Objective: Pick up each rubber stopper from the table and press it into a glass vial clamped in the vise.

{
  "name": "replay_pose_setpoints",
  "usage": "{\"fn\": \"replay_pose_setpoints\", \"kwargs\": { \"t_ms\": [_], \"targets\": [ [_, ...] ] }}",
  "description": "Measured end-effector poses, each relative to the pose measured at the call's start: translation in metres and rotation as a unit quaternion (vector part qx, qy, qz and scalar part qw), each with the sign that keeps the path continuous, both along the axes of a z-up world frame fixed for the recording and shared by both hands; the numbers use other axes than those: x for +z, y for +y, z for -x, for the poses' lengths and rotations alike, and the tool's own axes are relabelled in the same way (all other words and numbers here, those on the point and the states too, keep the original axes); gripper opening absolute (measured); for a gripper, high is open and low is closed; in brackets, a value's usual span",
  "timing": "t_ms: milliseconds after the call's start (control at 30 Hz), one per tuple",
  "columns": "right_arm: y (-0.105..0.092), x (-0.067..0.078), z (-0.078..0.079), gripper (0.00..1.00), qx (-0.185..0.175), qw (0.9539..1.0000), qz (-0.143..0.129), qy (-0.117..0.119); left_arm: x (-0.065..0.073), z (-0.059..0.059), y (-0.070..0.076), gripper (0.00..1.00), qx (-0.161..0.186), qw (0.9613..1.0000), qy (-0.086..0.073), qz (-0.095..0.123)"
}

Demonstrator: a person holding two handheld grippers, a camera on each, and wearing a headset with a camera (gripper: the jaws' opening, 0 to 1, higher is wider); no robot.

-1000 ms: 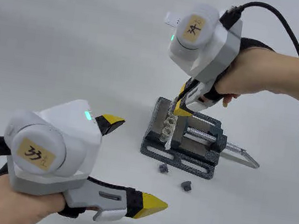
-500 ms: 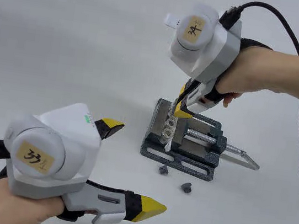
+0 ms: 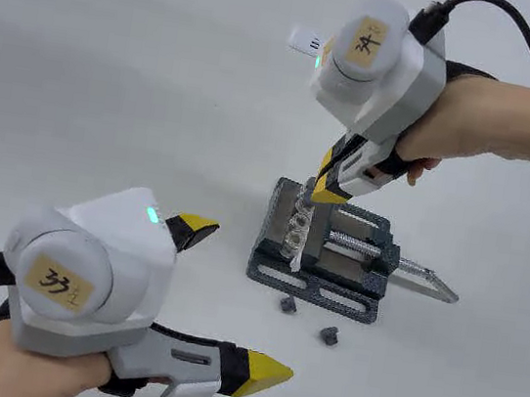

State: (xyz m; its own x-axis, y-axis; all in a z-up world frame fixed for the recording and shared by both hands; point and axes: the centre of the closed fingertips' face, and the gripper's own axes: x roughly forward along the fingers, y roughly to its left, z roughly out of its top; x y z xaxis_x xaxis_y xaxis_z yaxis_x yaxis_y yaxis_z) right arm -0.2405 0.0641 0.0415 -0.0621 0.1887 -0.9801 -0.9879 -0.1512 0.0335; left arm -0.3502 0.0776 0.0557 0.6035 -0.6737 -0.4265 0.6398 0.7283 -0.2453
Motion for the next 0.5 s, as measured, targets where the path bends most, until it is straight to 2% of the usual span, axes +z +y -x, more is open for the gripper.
{"fn": "replay_pose_setpoints", "kwargs": {
  "t_ms": [233, 500],
  "targets": [
    [0.0004, -0.0077, -0.0035, 0.00, 0.001, 1.0000, -0.004, -0.001, -0.0023, 0.0023, 0.0002, 0.89, 0.001, 1.0000, 0.003, 0.001],
    [0.0046, -0.0083, 0.0008, 0.00, 0.004, 1.0000, -0.009, 0.002, -0.0070, 0.0055, -0.0002, 0.89, 0.001, 1.0000, 0.008, 0.002]
  ]
}}
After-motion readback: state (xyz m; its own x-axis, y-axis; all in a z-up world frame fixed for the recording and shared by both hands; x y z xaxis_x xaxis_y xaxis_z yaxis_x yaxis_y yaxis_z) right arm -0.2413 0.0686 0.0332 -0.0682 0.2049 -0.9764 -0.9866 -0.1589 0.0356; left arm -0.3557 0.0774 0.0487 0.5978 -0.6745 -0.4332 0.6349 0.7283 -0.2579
